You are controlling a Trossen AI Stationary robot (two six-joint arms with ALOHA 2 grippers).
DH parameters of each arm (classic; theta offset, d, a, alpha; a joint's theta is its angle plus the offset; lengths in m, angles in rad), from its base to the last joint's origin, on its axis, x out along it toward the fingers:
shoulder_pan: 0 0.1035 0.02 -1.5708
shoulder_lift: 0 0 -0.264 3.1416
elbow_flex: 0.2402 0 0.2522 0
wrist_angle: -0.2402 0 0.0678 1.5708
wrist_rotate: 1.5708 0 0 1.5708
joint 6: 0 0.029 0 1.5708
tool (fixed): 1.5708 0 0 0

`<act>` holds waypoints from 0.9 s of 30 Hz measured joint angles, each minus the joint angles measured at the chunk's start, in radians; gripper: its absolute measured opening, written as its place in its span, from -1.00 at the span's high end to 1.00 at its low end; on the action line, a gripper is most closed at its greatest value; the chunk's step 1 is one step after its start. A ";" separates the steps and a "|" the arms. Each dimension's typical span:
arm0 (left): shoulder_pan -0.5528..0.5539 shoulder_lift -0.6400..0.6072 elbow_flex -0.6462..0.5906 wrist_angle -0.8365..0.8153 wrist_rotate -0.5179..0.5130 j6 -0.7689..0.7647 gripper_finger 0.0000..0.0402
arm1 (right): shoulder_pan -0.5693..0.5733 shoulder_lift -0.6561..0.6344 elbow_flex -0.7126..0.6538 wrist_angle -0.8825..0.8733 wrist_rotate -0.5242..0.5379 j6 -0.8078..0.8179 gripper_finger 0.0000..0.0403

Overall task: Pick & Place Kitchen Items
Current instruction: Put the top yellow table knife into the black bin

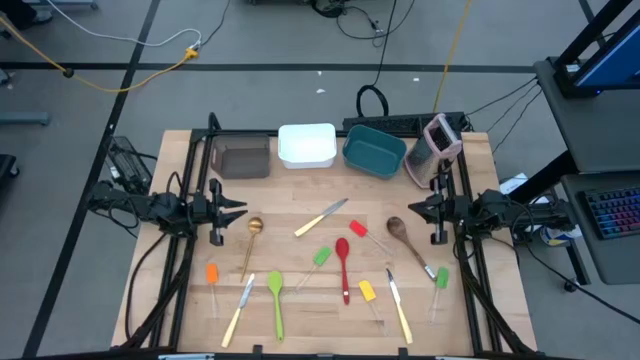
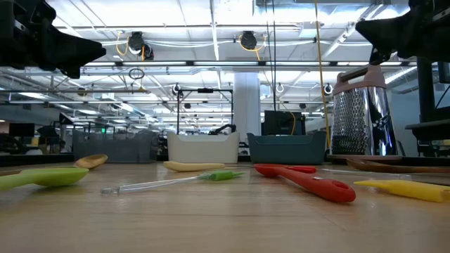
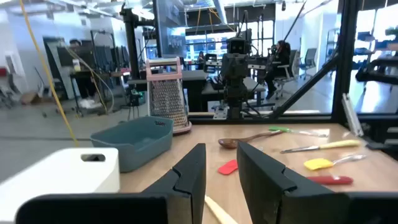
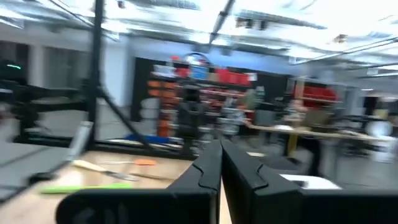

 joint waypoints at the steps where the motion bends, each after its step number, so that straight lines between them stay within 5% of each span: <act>1: 0.000 0.000 0.000 0.000 0.000 -0.020 0.52 | 0.000 0.001 0.000 0.000 0.033 -0.003 0.98; 6: 0.000 0.000 0.000 0.030 0.000 -0.116 0.52 | 0.000 0.021 0.000 -0.002 0.188 -0.010 0.98; 16: 0.000 0.010 0.000 0.186 -0.104 -0.243 0.52 | 0.000 0.188 0.000 0.041 0.197 0.063 0.62; 22: 0.011 0.142 0.001 0.446 -0.092 -0.242 0.52 | 0.000 0.325 0.000 0.187 0.198 0.073 0.40; 27: 0.023 0.310 0.094 0.470 -0.042 -0.213 0.52 | 0.000 0.410 0.000 0.319 0.202 0.069 0.36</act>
